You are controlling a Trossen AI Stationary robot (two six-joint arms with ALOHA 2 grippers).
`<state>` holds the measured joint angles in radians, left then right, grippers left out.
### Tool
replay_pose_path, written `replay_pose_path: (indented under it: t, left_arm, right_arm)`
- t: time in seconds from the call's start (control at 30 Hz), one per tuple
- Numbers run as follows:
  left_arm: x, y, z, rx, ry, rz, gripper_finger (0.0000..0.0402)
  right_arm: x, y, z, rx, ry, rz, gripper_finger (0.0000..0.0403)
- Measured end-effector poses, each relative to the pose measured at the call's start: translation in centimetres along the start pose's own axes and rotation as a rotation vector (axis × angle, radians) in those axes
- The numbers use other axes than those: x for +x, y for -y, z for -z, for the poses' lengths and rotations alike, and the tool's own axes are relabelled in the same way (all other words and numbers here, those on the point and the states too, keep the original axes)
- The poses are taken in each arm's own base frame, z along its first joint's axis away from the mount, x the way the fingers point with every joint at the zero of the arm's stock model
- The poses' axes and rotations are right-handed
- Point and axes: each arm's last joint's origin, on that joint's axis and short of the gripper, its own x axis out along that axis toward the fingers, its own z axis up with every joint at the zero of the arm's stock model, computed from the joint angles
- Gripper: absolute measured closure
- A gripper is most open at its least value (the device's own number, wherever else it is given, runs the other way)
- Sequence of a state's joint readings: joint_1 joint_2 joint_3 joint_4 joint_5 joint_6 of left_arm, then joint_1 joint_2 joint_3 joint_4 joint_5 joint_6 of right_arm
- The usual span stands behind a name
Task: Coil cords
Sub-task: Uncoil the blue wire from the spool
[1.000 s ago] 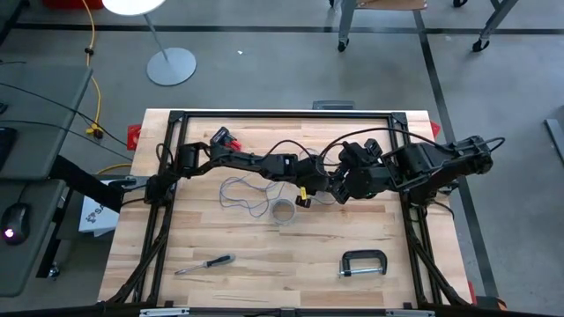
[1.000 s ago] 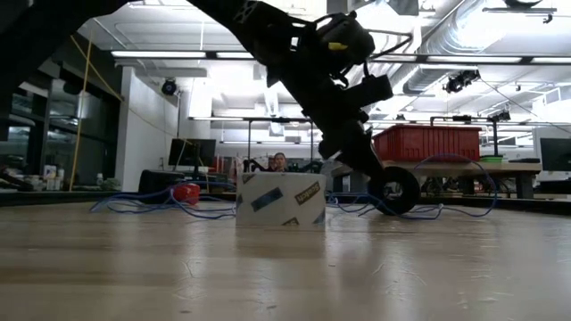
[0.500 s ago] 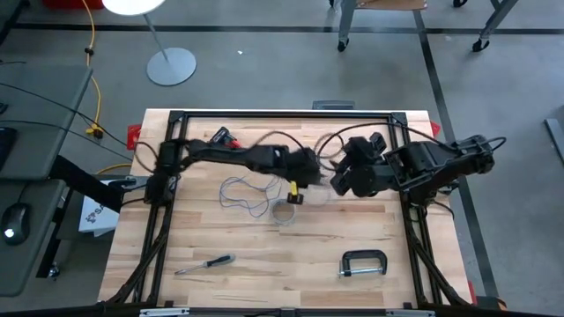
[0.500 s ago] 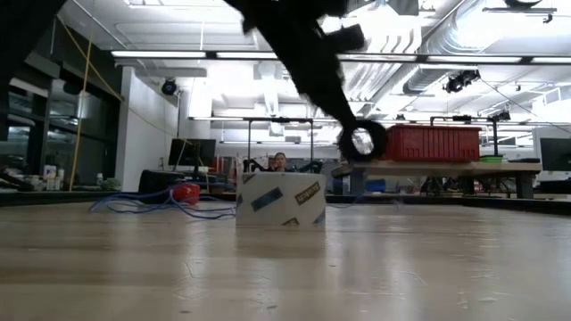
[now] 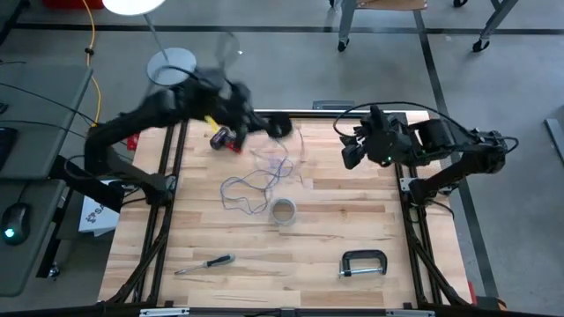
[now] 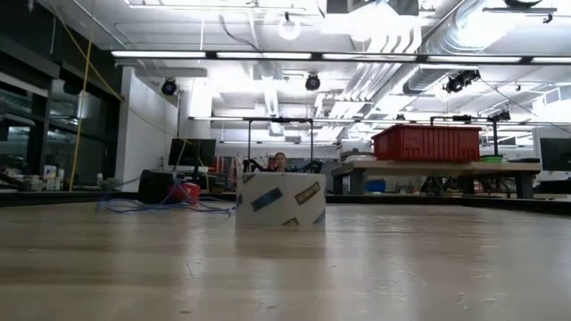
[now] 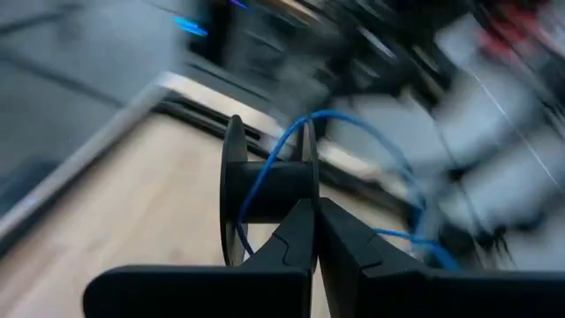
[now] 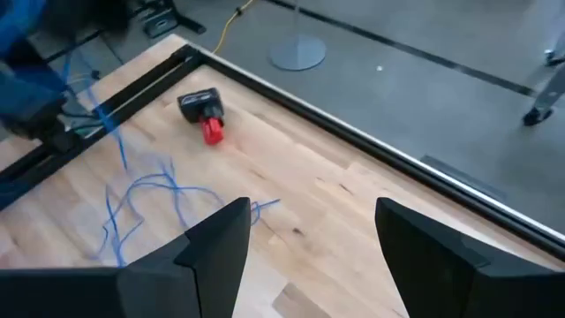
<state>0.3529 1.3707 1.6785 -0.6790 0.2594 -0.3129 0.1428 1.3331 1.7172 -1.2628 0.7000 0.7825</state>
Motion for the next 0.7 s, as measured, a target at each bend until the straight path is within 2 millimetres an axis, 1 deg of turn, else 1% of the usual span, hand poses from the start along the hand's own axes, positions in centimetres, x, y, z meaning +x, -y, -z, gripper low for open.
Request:
replay_pose_path:
  t: [0.1, 0.17, 0.2, 0.23, 0.27, 0.33, 0.4, 0.47, 0.5, 0.57, 0.63, 0.7]
  left_arm:
    - [-2.7, -1.6, -0.4, -0.114, 0.076, -0.206, 0.0401]
    - [-4.0, -2.2, -0.4, -0.164, 0.093, -0.275, 0.0401]
    - [-4.4, -2.3, -0.4, -0.190, 0.098, -0.272, 0.0401]
    - [-4.7, -2.1, -0.5, -0.197, 0.102, -0.234, 0.0401]
    - [-4.9, -1.7, -0.7, -0.171, 0.112, -0.161, 0.0401]
    - [-5.3, -0.4, -1.5, -0.072, 0.171, -0.003, 0.0401]
    - [-5.9, 0.9, -2.3, 0.014, 0.265, 0.079, 0.0401]
    - [-6.4, 1.4, -3.2, 0.047, 0.367, 0.123, 0.0401]
    - [-6.6, 1.7, -3.8, 0.053, 0.420, 0.170, 0.0401]
    - [-6.8, 2.5, -4.6, 0.117, 0.496, 0.280, 0.0401]
    - [-7.1, 3.1, -4.9, 0.195, 0.554, 0.309, 0.0401]
    - [-7.4, 3.1, -5.1, 0.202, 0.594, 0.269, 0.0401]
  right_arm:
    - [0.3, -0.4, -0.5, -0.024, 0.014, -0.040, 0.0165]
    - [0.5, -0.8, -0.9, -0.034, 0.040, -0.075, 0.0165]
    - [0.5, -1.0, -1.0, -0.042, 0.052, -0.094, 0.0165]
    - [0.5, -1.3, -1.2, -0.051, 0.066, -0.112, 0.0165]
    - [0.5, -1.5, -1.4, -0.063, 0.082, -0.127, 0.0165]
    - [0.5, -1.7, -1.7, -0.097, 0.108, -0.147, 0.0165]
    - [0.5, -1.9, -1.9, -0.129, 0.130, -0.159, 0.0165]
    - [0.5, -2.1, -2.0, -0.155, 0.143, -0.167, 0.0165]
    - [0.5, -2.1, -2.1, -0.168, 0.151, -0.170, 0.0165]
    - [0.5, -2.3, -2.3, -0.185, 0.167, -0.177, 0.0165]
    - [0.5, -2.5, -2.5, -0.196, 0.188, -0.193, 0.0165]
    - [0.4, -2.8, -2.8, -0.207, 0.216, -0.232, 0.0165]
